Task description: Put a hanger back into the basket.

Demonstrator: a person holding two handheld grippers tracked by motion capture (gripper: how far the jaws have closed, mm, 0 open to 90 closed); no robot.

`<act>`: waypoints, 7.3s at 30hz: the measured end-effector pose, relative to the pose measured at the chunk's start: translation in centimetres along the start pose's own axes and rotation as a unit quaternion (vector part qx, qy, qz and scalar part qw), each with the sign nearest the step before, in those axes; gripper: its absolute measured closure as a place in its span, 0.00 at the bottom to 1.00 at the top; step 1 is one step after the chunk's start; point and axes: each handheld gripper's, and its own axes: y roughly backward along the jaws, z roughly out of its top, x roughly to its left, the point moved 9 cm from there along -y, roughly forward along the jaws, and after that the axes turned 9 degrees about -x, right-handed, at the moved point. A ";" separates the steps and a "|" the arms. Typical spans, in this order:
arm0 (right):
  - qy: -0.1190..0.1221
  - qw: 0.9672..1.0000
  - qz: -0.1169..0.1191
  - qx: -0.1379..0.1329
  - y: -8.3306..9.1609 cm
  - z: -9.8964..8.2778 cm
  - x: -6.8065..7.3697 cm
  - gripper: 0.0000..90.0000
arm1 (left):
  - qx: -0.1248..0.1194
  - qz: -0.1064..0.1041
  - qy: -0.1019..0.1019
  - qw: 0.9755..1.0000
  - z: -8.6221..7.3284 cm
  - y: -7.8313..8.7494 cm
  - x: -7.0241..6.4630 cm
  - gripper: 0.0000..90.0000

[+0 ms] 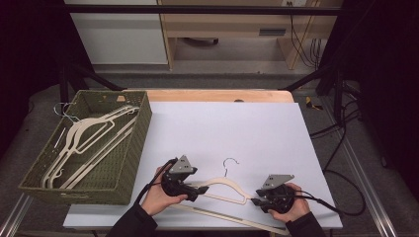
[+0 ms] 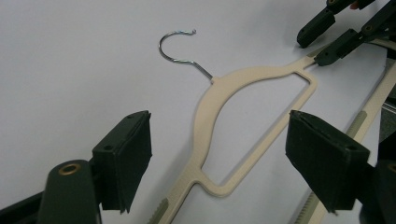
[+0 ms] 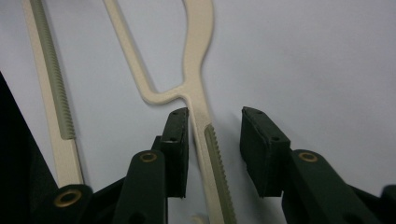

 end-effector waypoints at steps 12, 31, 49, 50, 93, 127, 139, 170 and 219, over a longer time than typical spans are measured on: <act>0.001 1.000 0.004 0.022 0.1 -0.1 0.3 0.88 | 0.022 -0.007 0.004 1.000 -0.3 -1.9 0.1 0.25; 0.028 0.999 0.006 -0.028 2.4 2.3 0.4 0.89 | 0.084 -0.012 -0.033 0.996 -0.9 -5.9 1.4 0.52; 0.003 0.999 0.007 -0.035 2.0 2.0 -0.1 0.88 | 0.072 0.007 -0.098 0.993 0.3 -3.8 0.2 0.82; 0.004 0.999 0.007 -0.037 2.0 2.0 -0.2 0.87 | 0.071 0.008 -0.100 0.992 0.3 -3.7 0.1 0.82; -0.009 0.989 0.138 -0.053 -2.1 8.1 3.2 0.86 | 0.025 -0.019 -0.077 0.997 1.0 -0.7 -2.6 0.73; 0.020 0.972 0.191 -0.137 1.2 11.3 5.6 0.97 | -0.033 -0.027 -0.062 0.997 3.8 1.9 -2.1 0.61; 0.034 0.981 0.125 -0.145 0.8 11.4 4.4 0.81 | -0.011 -0.028 -0.100 0.995 3.6 1.9 -3.1 0.87; -0.053 0.971 -0.029 -0.230 5.2 9.9 -2.7 0.26 | -0.077 0.019 -0.037 0.996 6.2 6.4 -1.4 0.96; -0.092 0.956 -0.085 -0.265 7.6 8.1 -5.9 0.18 | -0.112 0.180 0.010 0.977 9.7 24.7 14.2 0.96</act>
